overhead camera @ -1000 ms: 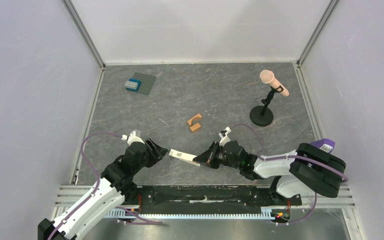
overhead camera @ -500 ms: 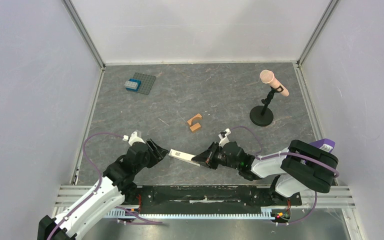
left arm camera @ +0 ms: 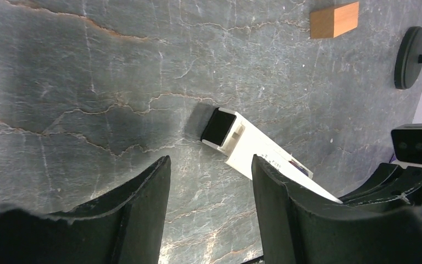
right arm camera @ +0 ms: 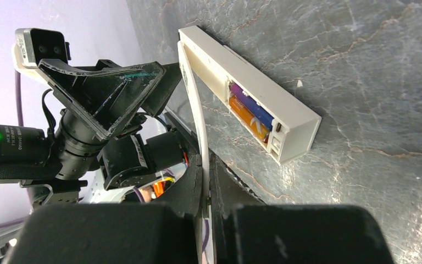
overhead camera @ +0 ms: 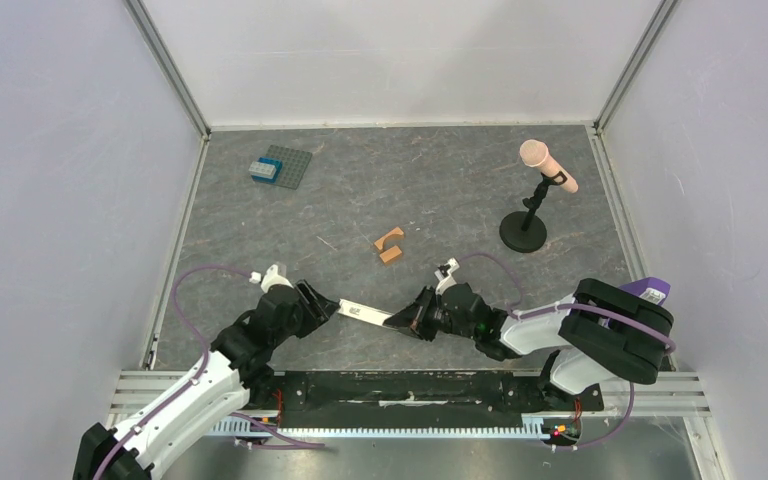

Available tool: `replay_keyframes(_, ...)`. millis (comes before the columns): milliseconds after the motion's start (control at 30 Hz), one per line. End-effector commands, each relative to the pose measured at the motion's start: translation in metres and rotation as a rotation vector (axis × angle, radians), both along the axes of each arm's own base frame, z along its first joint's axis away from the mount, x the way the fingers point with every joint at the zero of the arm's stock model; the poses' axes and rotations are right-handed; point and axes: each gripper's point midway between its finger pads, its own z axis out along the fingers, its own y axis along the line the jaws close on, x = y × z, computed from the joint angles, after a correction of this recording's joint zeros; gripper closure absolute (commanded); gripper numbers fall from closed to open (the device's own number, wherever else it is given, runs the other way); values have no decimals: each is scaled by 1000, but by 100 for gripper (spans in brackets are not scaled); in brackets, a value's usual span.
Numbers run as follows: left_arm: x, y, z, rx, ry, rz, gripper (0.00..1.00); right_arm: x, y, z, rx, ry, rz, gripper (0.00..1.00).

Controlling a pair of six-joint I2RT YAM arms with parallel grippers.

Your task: Load the batteries into the remote control

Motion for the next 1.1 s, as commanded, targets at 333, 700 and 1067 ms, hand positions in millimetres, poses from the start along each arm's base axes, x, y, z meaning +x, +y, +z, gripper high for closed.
replay_keyframes(333,5,-7,3,-49,-12,11,38,8,1,-9,-123,-68,17,100)
replay_keyframes(700,6,-6,6,-56,-21,20,38,12,13,43,104,-145,-3,100)
replay_keyframes(1067,6,-6,5,-56,-19,24,38,8,7,22,68,-77,-15,100)
